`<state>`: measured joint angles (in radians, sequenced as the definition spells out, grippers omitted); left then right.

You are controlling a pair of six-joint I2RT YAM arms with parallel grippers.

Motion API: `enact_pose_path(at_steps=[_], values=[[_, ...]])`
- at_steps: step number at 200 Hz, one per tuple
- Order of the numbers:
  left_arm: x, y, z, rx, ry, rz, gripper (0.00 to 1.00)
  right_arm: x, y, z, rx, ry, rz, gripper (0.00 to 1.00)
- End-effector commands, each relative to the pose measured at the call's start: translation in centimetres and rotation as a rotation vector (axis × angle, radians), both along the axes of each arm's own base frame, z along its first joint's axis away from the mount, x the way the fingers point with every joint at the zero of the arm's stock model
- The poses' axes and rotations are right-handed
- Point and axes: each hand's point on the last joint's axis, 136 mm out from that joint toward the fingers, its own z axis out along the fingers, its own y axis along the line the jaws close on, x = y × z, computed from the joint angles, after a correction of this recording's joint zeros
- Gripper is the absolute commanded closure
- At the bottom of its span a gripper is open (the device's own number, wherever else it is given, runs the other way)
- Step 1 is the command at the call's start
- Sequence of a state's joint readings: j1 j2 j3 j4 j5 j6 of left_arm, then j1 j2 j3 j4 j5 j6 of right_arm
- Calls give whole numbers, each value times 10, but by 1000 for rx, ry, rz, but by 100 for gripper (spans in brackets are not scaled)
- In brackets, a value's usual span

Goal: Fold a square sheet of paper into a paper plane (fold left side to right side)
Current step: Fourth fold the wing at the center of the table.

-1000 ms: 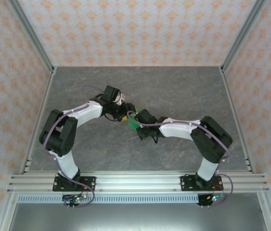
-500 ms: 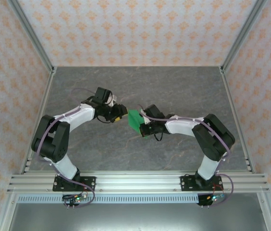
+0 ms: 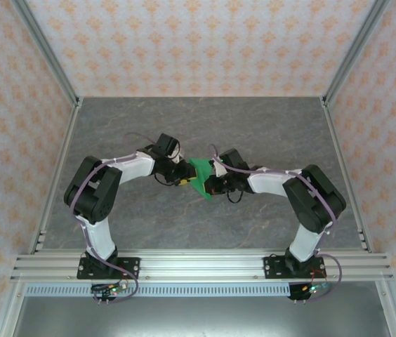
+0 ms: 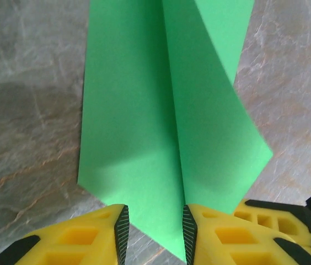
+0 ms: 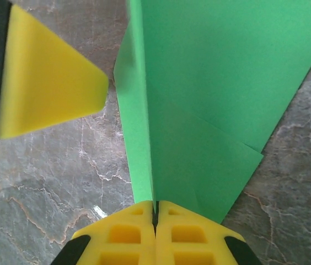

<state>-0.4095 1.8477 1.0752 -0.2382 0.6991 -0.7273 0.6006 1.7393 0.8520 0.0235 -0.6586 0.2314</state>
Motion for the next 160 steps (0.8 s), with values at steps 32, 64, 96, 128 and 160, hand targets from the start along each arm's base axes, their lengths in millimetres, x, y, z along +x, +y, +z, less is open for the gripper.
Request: enact_pose_path(at_steps=[32, 64, 96, 128, 160], values=[[14, -14, 5, -33, -26, -2, 64, 0, 1, -4, 60, 38, -8, 96], [18, -16, 3, -29, -24, 2, 63, -1, 0, -7, 59, 46, -10, 96], [19, -16, -7, -18, -1, 4, 63, -1, -1, -9, 53, 50, -12, 96], [19, -16, -17, -8, 18, 8, 63, -2, -2, -10, 51, 53, -12, 96], [21, -18, -18, -17, 19, 10, 63, -3, -1, -12, 52, 60, -7, 95]])
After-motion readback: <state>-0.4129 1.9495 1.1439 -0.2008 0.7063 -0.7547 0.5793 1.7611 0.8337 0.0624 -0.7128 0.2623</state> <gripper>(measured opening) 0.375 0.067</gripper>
